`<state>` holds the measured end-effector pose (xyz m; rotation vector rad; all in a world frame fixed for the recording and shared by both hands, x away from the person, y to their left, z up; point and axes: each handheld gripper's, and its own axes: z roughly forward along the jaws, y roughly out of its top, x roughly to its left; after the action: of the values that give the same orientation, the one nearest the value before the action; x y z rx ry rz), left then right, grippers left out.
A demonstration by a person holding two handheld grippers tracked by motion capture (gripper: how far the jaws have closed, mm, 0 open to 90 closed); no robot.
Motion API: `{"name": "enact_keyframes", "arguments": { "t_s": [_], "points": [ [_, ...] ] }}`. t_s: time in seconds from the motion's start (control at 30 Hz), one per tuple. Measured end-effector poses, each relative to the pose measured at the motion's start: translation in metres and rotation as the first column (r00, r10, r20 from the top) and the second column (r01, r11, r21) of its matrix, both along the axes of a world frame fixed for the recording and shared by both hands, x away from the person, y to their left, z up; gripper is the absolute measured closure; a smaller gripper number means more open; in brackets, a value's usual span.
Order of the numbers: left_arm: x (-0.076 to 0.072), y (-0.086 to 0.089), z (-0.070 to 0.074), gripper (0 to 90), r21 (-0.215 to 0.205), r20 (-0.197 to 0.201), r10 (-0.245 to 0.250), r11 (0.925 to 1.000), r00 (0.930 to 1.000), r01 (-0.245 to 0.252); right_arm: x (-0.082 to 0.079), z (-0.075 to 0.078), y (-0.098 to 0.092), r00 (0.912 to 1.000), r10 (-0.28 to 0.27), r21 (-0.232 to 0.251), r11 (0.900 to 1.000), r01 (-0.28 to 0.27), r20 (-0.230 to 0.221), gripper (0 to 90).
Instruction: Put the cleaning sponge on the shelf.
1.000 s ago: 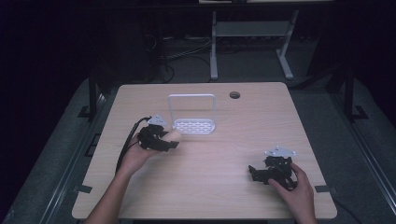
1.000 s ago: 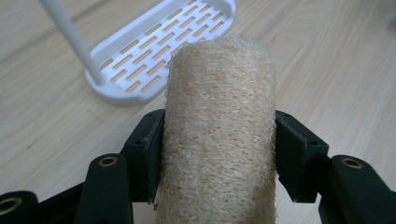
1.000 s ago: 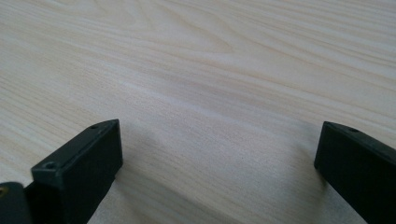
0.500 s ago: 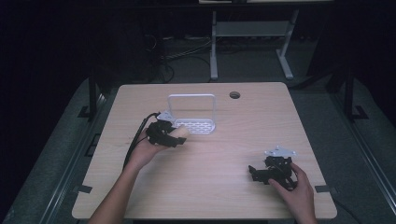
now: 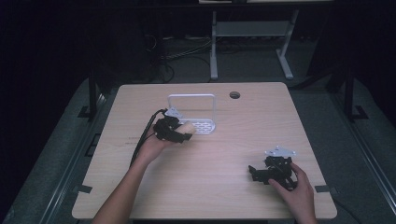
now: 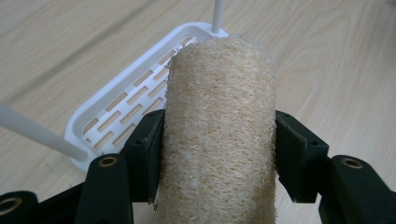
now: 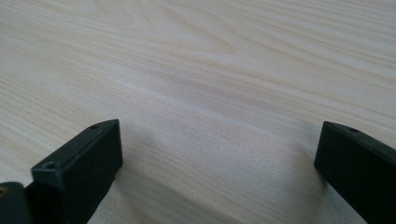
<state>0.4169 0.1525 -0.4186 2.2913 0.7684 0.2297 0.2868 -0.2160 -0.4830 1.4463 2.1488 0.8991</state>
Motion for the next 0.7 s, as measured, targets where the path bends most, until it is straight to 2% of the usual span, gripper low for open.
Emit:
{"name": "enact_keyframes", "arguments": {
  "t_s": [0.33,0.5,0.57,0.63,0.7],
  "points": [
    [0.016,-0.015,-0.005,40.4,0.010,-0.002,0.011,0.9999,0.9999,-0.011,0.000,0.000,0.000,1.0000,0.000,0.000,1.000,0.000,0.000,0.6],
    [0.020,-0.025,-0.006,40.4,0.019,-0.004,0.010,0.9998,0.9999,-0.010,0.000,0.000,0.000,1.0000,0.000,0.000,1.000,0.000,0.000,0.5],
    [0.024,-0.032,-0.008,40.3,0.026,0.008,0.009,0.9996,0.9999,-0.009,0.000,0.000,0.000,1.0000,0.000,0.000,1.000,0.000,0.000,0.5],
    [0.027,-0.037,-0.009,40.4,0.020,-0.001,0.021,0.9996,0.9998,-0.021,0.000,0.000,0.000,1.0000,0.000,0.000,1.000,0.000,0.000,0.5],
    [0.030,-0.040,-0.012,40.4,0.033,0.002,0.017,0.9993,0.9999,-0.017,0.000,0.000,0.000,1.0000,0.000,0.000,1.000,0.000,0.000,0.5]
  ]
}}
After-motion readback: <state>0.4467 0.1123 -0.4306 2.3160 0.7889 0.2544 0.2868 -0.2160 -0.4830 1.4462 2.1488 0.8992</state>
